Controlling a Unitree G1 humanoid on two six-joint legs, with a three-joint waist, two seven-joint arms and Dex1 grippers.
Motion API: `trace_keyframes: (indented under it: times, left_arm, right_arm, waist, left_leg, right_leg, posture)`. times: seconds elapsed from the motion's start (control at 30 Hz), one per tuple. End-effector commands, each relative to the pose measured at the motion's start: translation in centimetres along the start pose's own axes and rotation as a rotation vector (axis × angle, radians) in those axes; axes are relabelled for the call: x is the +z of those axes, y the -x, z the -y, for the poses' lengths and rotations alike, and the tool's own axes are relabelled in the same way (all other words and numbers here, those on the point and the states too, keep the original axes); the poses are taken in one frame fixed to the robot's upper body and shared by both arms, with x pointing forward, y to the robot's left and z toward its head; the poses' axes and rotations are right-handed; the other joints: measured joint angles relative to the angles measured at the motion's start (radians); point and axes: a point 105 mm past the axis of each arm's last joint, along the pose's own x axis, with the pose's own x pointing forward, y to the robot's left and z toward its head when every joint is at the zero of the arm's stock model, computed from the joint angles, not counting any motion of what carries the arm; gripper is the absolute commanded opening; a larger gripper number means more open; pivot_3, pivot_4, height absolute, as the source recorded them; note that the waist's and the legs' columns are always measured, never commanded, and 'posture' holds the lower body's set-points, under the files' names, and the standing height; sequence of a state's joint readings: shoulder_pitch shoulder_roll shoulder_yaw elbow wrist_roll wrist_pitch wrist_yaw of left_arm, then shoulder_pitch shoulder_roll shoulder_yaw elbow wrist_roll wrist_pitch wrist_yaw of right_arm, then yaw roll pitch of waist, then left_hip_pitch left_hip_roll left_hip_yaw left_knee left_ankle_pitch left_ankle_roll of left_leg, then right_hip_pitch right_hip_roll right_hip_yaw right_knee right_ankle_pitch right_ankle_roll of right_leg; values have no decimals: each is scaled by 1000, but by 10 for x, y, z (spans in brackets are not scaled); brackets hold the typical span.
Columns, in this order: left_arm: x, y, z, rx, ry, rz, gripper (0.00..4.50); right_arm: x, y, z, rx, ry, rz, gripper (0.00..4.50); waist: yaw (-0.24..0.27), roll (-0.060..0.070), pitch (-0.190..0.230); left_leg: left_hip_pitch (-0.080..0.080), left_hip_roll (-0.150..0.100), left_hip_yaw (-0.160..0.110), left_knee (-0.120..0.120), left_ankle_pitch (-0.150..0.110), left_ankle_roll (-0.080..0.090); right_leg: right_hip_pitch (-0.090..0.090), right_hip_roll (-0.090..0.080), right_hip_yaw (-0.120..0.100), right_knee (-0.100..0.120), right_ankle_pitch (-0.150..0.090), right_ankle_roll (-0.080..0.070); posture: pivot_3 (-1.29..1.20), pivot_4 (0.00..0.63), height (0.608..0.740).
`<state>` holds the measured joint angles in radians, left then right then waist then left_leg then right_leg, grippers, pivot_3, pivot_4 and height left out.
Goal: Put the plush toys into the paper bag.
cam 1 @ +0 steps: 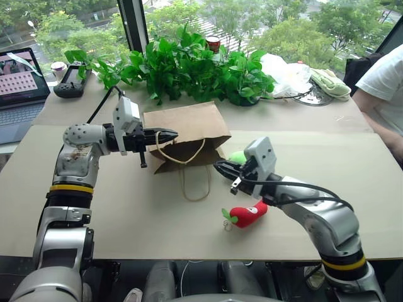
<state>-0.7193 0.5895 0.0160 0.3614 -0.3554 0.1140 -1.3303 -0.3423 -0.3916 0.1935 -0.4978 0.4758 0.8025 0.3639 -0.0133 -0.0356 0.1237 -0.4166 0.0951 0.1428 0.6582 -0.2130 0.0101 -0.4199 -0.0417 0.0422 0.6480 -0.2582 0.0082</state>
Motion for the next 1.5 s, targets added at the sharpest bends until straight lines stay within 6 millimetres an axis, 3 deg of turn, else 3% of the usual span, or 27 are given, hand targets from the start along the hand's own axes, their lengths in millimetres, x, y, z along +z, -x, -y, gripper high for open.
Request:
trace_keyframes:
  times: [0.03, 0.3, 0.43, 0.57, 0.7, 1.1, 1.3, 1.43, 1.5]
  left_arm:
    - [17, -3, -3, 3, -40, 39, 0]
    - [23, -5, -4, 6, -35, 54, 0]
    - [27, -7, -5, 9, -34, 69, 0]
    - [32, -7, -9, 34, -22, 88, 0]
    - [35, -6, -12, 55, -11, 104, 0]
    - [62, 0, -34, 173, 52, 223, 0]
    - [56, -2, -28, 153, 60, 204, 0]
    - [51, -3, -24, 146, 67, 194, 0]
    - [50, -6, -21, 133, 65, 190, 0]
  right_arm:
    - [5, -17, 3, -40, 35, 26, 43]
    - [-3, -53, 22, -142, 79, 5, 43]
    - [-33, -66, 25, -167, 85, -139, 43]
    - [-59, -67, 27, -189, 80, -262, 43]
    - [-71, -66, 23, -178, 75, -323, 43]
    - [-78, -66, 18, -152, 88, -373, 43]
    - [-77, -66, 17, -151, 97, -367, 43]
    - [-68, -64, 25, -187, 107, -339, 43]
    - [-52, -63, 28, -197, 74, -280, 43]
  waist:
    - [0, 0, 0]
    - [0, 0, 0]
    - [0, 0, 0]
    - [0, 0, 0]
    - [-1, 1, -1]
    - [-1, 1, -1]
    - [-2, 2, -1]
    - [-2, 2, -1]
    - [-2, 2, -1]
  left_leg:
    - [0, 0, 0, 0, 0, 0]
    - [-1, 0, 0, 0, 0, 0]
    - [-1, 0, 0, 0, 0, 0]
    - [-1, 0, 0, -1, 0, 0]
    - [-1, 0, 0, -1, 0, 0]
    - [-1, 0, 0, -1, 0, 0]
    - [0, 0, 0, -1, 0, 0]
    - [0, 0, 0, -1, 0, 0]
    - [0, 0, 0, -1, 0, 0]
  right_leg:
    - [0, 0, 0, 0, 0, 0]
    - [-1, 0, 0, 0, 0, 0]
    - [-1, 0, 0, 0, 0, 0]
    - [-1, 0, 0, 0, 0, 0]
    - [-1, 0, 0, 0, 0, 0]
    - [-1, 0, 0, 0, 0, 0]
    - [-1, 0, 0, 0, 0, 0]
    - [-1, 0, 0, 0, 0, 0]
    - [-1, 0, 0, 0, 0, 0]
  posture:
    - [0, 150, 740]
    - [0, 150, 740]
    - [0, 150, 740]
    - [0, 150, 740]
    - [0, 150, 740]
    - [0, 150, 740]
    - [0, 150, 740]
    - [0, 150, 740]
    - [0, 150, 740]
